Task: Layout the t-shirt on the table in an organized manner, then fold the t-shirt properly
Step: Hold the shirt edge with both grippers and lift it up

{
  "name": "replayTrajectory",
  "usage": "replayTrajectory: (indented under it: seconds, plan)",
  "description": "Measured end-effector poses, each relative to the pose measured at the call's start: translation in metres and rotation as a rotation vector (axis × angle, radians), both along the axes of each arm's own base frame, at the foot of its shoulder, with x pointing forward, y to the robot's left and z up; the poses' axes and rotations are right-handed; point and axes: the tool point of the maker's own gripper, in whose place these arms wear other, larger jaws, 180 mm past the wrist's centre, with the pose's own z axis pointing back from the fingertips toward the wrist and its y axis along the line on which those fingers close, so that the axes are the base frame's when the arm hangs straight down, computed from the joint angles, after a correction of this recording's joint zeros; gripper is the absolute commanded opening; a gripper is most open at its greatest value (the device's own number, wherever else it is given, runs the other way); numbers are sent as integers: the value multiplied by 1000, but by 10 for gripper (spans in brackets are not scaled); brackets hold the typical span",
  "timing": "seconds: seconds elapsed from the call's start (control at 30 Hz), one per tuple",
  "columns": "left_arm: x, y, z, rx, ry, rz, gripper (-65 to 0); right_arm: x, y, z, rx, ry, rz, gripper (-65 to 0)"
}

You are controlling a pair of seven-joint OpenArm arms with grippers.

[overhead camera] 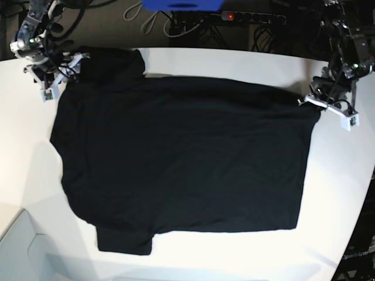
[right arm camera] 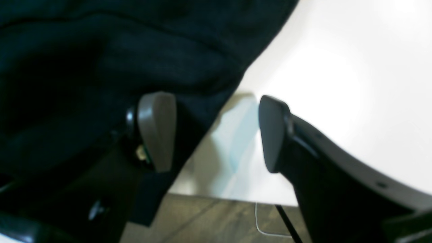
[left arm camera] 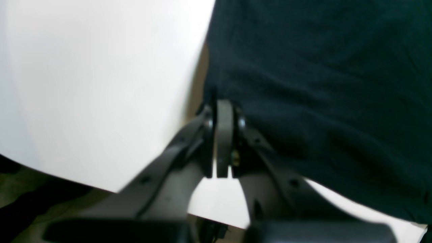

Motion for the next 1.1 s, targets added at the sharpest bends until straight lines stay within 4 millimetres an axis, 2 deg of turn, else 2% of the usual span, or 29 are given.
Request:
replayTrajectory:
  seconds: [0.1, 0.2, 0.27, 0.37, 0.4, 0.6, 0.87, 0.97, 1.1]
  plan:
    - [0, 0, -1, -1, 2, 1, -649, 0, 0, 0, 0, 0, 0, -265]
    - [0, 0, -1, -1, 3, 2, -649, -1, 0, 0, 0, 2, 0, -323]
    - [1, 0, 0, -1, 0, 2, -649, -1, 0, 0, 1, 2, 0, -420]
    - [1, 0, 0, -1, 0, 1, -649, -1, 1, -1, 2, 3, 2, -630]
    - [1, 0, 0, -1, 0, 2, -649, -1, 1, -1, 2, 2, 2, -650]
    - [1, 0, 0, -2, -2, 1, -649, -4, -1, 6, -22, 1, 9, -650]
    - [3, 0, 2, -2, -10, -2, -649, 9, -3, 58, -125, -123, 54, -650]
    - [3, 0, 3, -1, -12, -1, -649, 9, -3, 60, -132, -122, 55, -650]
    - [22, -1, 15, -10, -63, 0, -649, 15, -4, 62, -135, -133, 53, -650]
